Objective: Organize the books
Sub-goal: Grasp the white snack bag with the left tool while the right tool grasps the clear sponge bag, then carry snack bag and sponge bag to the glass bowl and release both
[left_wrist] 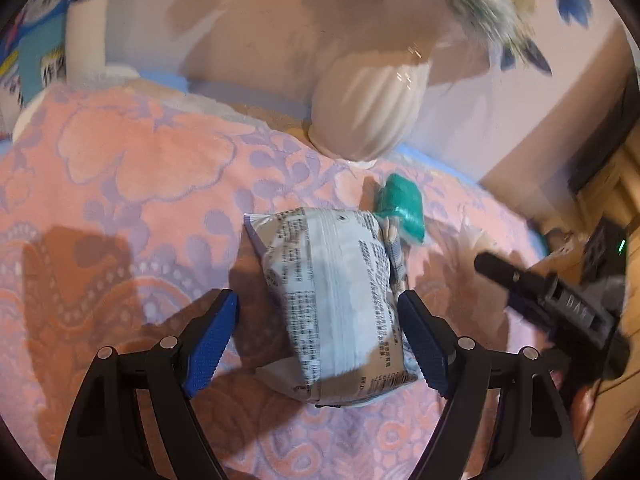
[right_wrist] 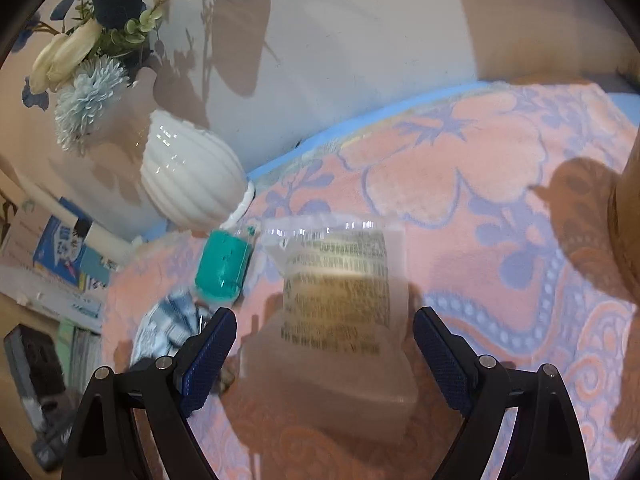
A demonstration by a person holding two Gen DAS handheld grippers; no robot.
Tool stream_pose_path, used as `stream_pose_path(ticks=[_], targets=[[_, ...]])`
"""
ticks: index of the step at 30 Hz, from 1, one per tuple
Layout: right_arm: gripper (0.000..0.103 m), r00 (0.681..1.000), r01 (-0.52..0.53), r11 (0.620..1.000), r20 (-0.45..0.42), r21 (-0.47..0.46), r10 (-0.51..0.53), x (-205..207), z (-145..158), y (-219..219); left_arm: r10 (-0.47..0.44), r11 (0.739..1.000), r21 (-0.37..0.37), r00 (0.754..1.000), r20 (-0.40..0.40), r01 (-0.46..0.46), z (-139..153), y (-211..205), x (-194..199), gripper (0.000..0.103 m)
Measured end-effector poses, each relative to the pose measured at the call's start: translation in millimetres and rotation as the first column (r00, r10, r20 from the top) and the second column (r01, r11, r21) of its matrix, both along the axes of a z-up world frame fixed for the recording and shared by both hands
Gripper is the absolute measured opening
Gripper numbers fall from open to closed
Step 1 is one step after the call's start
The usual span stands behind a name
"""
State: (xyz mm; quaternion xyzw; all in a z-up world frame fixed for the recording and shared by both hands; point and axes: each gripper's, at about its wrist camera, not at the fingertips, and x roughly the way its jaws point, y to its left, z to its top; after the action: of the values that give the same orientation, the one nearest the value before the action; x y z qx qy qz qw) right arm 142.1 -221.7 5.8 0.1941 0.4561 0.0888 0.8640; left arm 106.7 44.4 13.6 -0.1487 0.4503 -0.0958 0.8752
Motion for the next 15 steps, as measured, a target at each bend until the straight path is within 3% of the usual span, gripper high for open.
stream_pose_path(ticks=[1,3,5,9,15], targets=[[0.089,1.0,-0.005,1.0,0.005,-0.018,0.006,1,0,4,-0.004,1.0,0.026,1.0,0.007,0.004,0,-4,-1,0.073],[0.087,1.0,-0.012,0.997,0.012,-0.072,0.013,2,0,12,-0.03,0.999,0.045,0.999,0.018,0.029,0,-13,-3,0.054],[0.07,1.0,-0.014,0.989,0.021,-0.145,0.017,0,0,21,-0.036,0.997,0.07,0.998,0.042,0.033,3,-16,-7,0.046],[0.062,0.997,-0.05,0.979,0.049,-0.198,0.06,-12,6,30,-0.038,0.994,0.103,0.997,0.074,0.031,6,-19,-17,0.044],[0.062,0.994,-0.044,0.976,0.093,-0.213,0.065,-52,29,22,-0.059,0.998,0.033,0.989,0.138,0.055,30,-16,-42,0.044]])
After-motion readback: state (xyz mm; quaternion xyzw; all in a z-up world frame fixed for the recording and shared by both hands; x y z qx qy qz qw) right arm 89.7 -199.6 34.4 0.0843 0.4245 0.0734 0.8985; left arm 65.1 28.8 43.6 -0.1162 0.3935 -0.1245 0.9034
